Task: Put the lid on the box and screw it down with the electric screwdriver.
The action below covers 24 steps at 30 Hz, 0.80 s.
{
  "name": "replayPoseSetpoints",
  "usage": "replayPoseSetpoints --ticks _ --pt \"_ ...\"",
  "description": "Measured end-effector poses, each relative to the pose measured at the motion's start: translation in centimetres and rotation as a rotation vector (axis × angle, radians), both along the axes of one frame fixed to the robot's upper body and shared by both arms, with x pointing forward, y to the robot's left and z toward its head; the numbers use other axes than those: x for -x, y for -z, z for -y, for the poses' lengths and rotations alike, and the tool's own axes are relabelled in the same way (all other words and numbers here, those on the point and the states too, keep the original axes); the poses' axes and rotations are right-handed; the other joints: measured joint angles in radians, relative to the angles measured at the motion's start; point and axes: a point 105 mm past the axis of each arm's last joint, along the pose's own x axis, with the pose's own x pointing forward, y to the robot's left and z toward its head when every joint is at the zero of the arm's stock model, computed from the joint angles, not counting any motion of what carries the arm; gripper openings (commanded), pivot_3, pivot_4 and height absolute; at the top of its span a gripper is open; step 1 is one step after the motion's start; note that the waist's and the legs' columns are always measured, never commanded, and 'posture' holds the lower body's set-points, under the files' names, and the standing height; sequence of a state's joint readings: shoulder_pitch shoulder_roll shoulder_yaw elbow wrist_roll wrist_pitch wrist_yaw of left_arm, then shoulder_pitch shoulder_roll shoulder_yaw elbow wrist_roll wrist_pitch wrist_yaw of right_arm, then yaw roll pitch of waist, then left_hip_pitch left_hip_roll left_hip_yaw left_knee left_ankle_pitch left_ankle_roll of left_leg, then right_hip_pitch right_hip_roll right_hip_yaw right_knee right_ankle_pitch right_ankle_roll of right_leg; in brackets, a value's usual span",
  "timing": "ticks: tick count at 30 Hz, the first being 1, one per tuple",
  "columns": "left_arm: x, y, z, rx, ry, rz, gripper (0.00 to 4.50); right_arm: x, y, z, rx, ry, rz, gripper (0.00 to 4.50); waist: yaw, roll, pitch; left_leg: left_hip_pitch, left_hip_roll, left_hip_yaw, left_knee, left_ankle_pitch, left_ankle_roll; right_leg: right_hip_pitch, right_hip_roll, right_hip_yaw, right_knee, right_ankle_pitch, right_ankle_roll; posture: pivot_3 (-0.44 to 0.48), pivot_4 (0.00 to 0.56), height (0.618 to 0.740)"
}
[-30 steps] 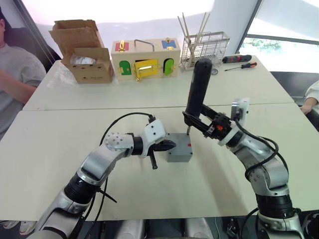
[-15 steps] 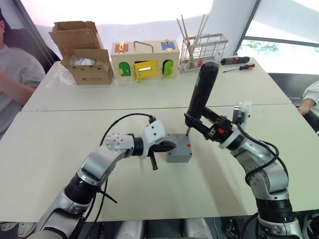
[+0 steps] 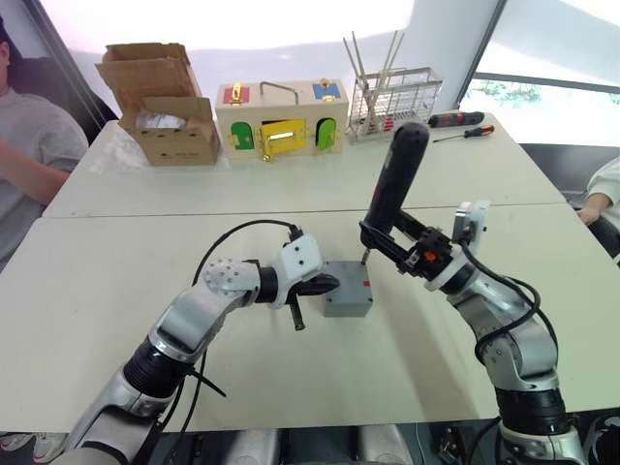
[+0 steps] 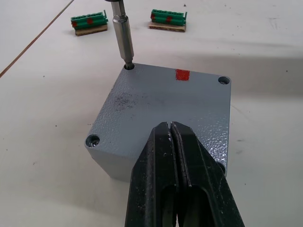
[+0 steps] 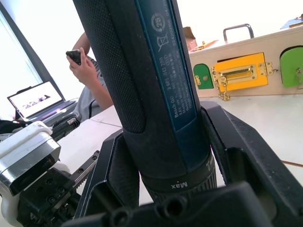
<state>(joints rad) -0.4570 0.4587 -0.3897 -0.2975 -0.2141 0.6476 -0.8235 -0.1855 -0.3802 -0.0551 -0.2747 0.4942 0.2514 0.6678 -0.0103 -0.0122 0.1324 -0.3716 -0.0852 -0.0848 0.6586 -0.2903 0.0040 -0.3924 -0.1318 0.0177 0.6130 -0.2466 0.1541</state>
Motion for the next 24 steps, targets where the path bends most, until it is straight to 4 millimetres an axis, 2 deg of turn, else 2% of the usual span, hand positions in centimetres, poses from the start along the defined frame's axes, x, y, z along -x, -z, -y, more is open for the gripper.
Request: replayPoseSetpoints --ticks 24 --pt "0.09 0.15 0.22 -0.005 0.006 0.003 0.00 -0.56 0.23 0.03 -0.014 0.016 0.002 1.80 0.002 -0.001 -0.003 0.002 0.000 -0.001 -0.002 0.000 0.000 0.001 -0.001 -0.001 -0.002 -0.001 0.000 0.000 0.150 0.734"
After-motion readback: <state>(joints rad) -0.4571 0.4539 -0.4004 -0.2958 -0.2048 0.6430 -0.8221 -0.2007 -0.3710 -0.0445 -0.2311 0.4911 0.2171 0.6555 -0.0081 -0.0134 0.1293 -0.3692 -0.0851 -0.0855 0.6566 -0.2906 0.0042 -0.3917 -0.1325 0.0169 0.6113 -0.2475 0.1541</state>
